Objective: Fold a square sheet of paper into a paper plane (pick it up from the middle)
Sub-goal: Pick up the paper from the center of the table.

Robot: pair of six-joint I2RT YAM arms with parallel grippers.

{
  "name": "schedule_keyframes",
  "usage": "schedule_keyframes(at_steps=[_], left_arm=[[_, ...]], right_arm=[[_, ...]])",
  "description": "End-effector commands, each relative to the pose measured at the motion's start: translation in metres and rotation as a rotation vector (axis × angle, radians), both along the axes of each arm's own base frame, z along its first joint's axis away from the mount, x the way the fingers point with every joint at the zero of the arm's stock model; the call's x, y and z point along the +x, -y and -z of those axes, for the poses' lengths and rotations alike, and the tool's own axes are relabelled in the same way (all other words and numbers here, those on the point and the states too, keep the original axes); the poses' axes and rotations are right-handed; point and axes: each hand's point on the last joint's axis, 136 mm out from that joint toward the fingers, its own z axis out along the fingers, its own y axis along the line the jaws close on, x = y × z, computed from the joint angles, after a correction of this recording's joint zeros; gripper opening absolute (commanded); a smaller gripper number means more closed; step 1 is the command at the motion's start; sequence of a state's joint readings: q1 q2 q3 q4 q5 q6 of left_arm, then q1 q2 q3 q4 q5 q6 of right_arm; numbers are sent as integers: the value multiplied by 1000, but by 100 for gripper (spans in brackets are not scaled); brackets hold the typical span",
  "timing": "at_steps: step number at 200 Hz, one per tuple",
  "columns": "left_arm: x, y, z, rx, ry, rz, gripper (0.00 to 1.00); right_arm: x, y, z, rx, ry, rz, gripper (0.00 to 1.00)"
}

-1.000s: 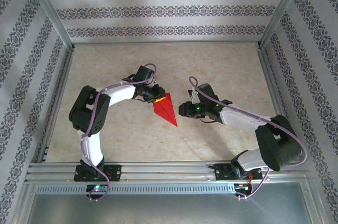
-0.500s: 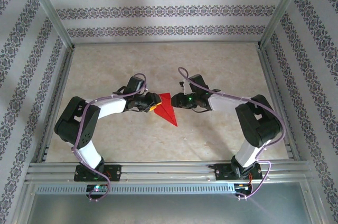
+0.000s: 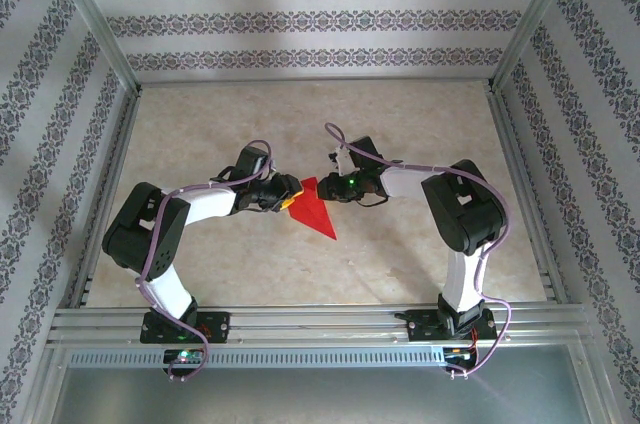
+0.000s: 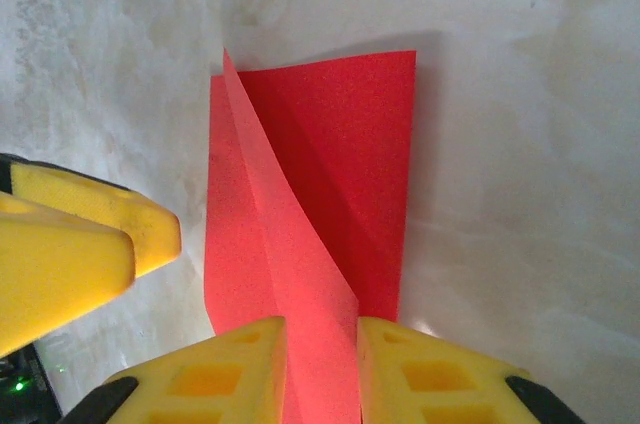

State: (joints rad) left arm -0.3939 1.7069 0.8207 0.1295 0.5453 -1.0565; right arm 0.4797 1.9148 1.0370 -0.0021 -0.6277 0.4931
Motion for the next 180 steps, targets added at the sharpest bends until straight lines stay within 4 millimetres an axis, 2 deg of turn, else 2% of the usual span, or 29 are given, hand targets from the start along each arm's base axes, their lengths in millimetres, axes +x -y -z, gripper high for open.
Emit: schedule_keyframes(at_steps=[1,44,77,148,164,180], left_arm=[[5,-4,-2,-19,15,-18,41],[3,-6,2,-11,1,-15,41],[2,-4,6,-18,-12,-7,41],[2,-5,2,-23,-6,-5,41],[2,-7,-1,-28,1,-6,41],[3,-8,-8,-45,24,-3,41]], right_arm=[[5,-3,-2,34,17,-28,27],[11,2,-5,19,45,-2,28],[9,-2,-5,39,41,-13,27],[2,-14,-4,106,8,-74,17],[3,-16,-8,123,15,-78,11],[6,-16,-20,157,40,-75,6]])
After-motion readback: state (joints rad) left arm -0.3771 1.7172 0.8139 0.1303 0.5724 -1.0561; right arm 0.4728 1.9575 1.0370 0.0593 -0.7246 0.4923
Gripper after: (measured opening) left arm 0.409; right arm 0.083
